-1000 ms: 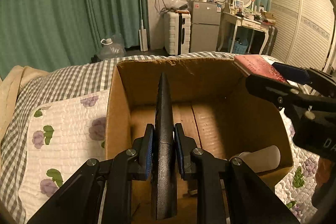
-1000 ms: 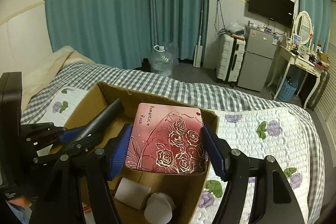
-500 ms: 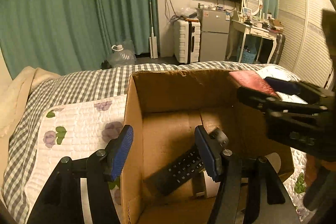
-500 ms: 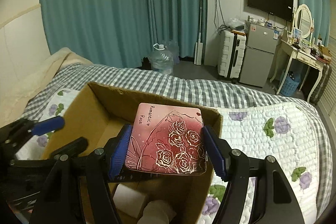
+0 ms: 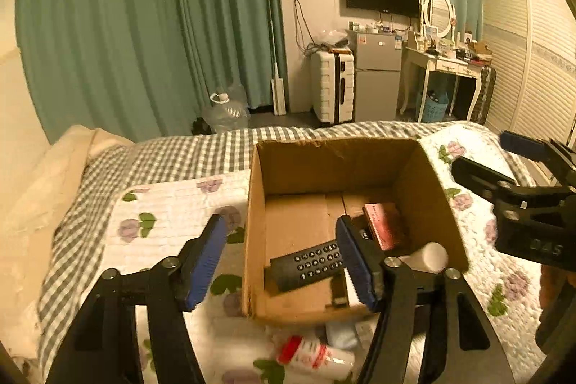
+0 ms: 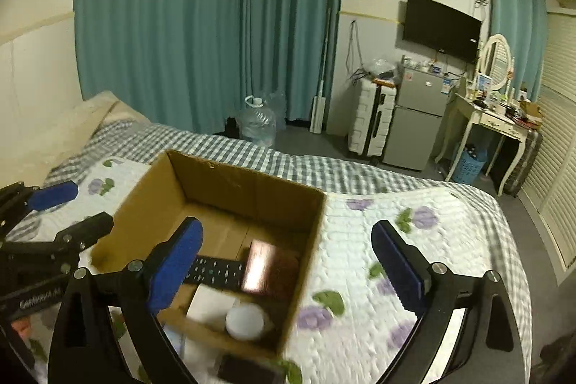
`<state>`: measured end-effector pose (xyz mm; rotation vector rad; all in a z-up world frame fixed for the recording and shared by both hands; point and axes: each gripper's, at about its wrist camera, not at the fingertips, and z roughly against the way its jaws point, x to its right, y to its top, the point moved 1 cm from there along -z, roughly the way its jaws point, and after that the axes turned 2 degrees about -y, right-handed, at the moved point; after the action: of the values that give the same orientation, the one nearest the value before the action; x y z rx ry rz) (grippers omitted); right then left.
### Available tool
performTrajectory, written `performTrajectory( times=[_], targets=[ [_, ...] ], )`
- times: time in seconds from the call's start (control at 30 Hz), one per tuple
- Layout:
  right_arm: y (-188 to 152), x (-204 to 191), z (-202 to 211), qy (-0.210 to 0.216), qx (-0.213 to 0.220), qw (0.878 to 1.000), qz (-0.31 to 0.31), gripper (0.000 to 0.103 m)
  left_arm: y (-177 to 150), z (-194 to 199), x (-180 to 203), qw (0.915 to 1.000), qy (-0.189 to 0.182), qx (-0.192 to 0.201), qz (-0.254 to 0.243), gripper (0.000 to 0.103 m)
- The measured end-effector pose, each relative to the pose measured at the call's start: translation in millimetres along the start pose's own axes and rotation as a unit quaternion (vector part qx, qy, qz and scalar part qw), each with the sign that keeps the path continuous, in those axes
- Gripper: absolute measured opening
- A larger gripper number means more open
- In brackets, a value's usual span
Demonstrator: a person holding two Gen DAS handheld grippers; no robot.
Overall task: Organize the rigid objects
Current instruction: 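Carry the remote and card over the box and release both inside, then grasp the black rectangular charger with the right tool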
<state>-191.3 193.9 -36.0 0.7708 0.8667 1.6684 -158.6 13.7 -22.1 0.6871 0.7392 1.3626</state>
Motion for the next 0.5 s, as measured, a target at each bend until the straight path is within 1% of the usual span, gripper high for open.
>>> performTrajectory(
  times=[0.1, 0.23, 0.37, 0.5],
  targets=[
    [-11, 4, 29, 0.005, -0.003, 1.0, -0.002, 0.097, -4, 21, 3, 0.9999, -0.01, 0.0, 0.003, 0.068],
    [-30, 2, 54, -0.004, -0.013, 1.0, 0.01, 0.098, -19, 42, 5, 1.0, -0.006, -0.003, 0.007, 0.068],
    [-54, 1, 52, -0.004, -0.042, 0.999, 0.007, 0.098, -39, 48, 7, 0.9998, 0.001, -0.012, 0.019, 0.069],
    [-86, -3, 32, -0.01, -0.068, 0.998, 0.003, 0.098, -69, 32, 7, 0.999, 0.011, -0.034, 0.028, 0.069]
  ],
)
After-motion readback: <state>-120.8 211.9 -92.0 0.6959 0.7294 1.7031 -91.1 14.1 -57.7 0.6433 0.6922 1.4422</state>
